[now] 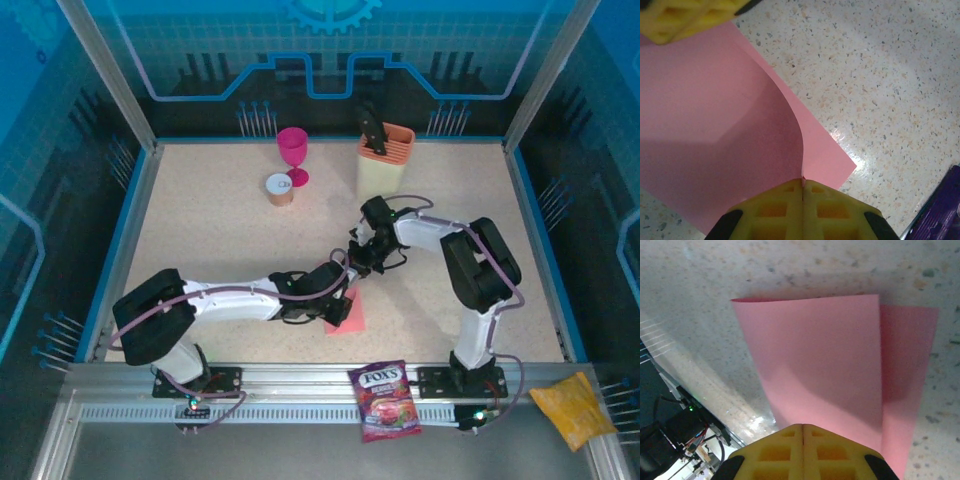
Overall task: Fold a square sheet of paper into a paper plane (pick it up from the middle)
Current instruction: Fold the triangle a second time at the center of the table.
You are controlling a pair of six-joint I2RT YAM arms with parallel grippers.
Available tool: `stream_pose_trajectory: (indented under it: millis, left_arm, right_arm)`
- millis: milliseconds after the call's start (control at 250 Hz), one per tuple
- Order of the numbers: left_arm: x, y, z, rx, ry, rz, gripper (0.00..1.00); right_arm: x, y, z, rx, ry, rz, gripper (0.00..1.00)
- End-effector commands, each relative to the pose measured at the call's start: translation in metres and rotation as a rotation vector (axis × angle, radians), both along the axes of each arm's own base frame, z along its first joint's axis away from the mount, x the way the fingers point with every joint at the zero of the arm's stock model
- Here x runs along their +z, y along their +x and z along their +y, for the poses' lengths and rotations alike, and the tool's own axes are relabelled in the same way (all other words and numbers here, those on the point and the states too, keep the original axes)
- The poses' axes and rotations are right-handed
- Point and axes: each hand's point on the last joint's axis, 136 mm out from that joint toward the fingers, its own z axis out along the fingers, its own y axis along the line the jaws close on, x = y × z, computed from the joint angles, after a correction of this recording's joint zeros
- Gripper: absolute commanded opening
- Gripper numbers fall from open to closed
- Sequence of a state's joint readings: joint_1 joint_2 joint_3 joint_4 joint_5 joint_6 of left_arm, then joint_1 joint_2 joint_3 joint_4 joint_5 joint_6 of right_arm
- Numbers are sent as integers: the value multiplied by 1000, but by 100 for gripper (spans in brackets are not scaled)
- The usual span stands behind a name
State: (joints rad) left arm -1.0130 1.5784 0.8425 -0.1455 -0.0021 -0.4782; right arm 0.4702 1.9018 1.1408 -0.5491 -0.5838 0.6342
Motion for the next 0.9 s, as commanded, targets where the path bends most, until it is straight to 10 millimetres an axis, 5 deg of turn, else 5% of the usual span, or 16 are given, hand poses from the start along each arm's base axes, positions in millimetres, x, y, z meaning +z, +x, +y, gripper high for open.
stream_pose_trajectory:
  millis: [0, 352, 895]
  left_arm:
    - [-2, 1, 4, 17, 3, 43, 0]
    - [-7, 11, 20, 43, 43, 43, 0]
    - [-21, 22, 52, 107, 128, 39, 0]
  right_arm:
    - [-12, -2, -2, 14, -17, 22, 0]
    - [-42, -14, -16, -2, -83, 73, 0]
    - [-57, -23, -22, -4, -111, 110, 0]
